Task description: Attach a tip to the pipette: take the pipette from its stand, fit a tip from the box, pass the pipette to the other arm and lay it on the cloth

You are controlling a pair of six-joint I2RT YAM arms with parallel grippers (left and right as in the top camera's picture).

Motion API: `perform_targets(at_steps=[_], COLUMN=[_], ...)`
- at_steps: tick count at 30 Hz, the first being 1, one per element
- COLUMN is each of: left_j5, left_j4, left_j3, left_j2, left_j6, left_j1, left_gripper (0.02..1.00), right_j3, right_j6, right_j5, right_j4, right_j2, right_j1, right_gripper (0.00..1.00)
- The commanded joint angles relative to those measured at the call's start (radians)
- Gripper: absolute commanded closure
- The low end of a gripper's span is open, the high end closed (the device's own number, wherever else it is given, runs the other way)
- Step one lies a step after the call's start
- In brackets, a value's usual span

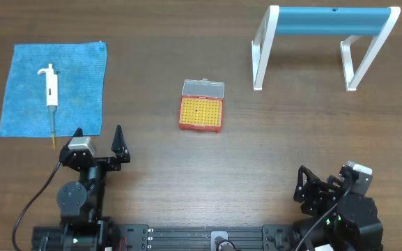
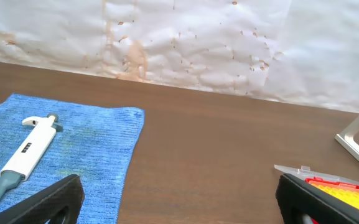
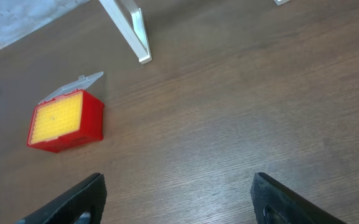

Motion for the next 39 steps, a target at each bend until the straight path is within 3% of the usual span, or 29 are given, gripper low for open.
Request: perform_targets(at_steps=[1, 14, 16, 18, 20, 21, 23, 26, 31, 36, 39], left_j5=[-0.008, -0.008, -0.008, -0.008, -0.008, -0.008, -0.008, -0.008, -0.008, -0.008, -0.008], left_j4=[-0.009, -0.009, -0.009, -0.009, -0.009, -0.009, -0.009, -0.009, -0.009, -0.009, -0.009], left_j3=[-0.001, -0.001, -0.001, -0.001, -0.001, -0.001, -0.001, -0.001, -0.001, -0.001, -0.001], left_j2=[-0.012, -0.012, -0.012, -0.012, -0.012, -0.012, -0.012, -0.012, -0.012, -0.012, -0.012], left_j6=[0.009, 0.009, 0.009, 0.009, 0.009, 0.009, 0.009, 0.009, 0.009, 0.009, 0.009], left_j1=[0.000, 0.000, 0.000, 0.000, 0.000, 0.000, 0.000, 0.000, 0.000, 0.000, 0.000], left_gripper=[0.023, 0.023, 0.020, 0.023, 0.023, 0.023, 0.023, 0.023, 0.023, 0.023, 0.020], right_j3=[0.001, 0.000, -0.014, -0.061, -0.157, -0.212, -0.342, -0.502, -0.658, -0.726, -0.738], right_j6=[0.011, 0.008, 0.007, -0.002, -0.142, -0.250, -0.516, -0.734, -0.769, -0.768, -0.768], right_j5=[0.016, 0.017, 0.055, 0.185, 0.232, 0.196, 0.030, -0.120, -0.125, -0.214, -0.218], right_j4=[0.004, -0.033, 0.047, 0.232, 0.533, 0.684, 1.000, 1.242, 1.239, 1.179, 1.112], right_j2=[-0.006, -0.006, -0.007, -0.008, -0.009, -0.010, -0.013, -0.057, -0.211, -0.210, -0.210], right_j1=[-0.002, -0.002, -0.005, -0.039, -0.103, -0.137, -0.210, -0.261, -0.259, -0.233, -0.218], right_gripper=[0.233, 0.235, 0.235, 0.233, 0.233, 0.235, 0.235, 0.233, 0.233, 0.233, 0.235])
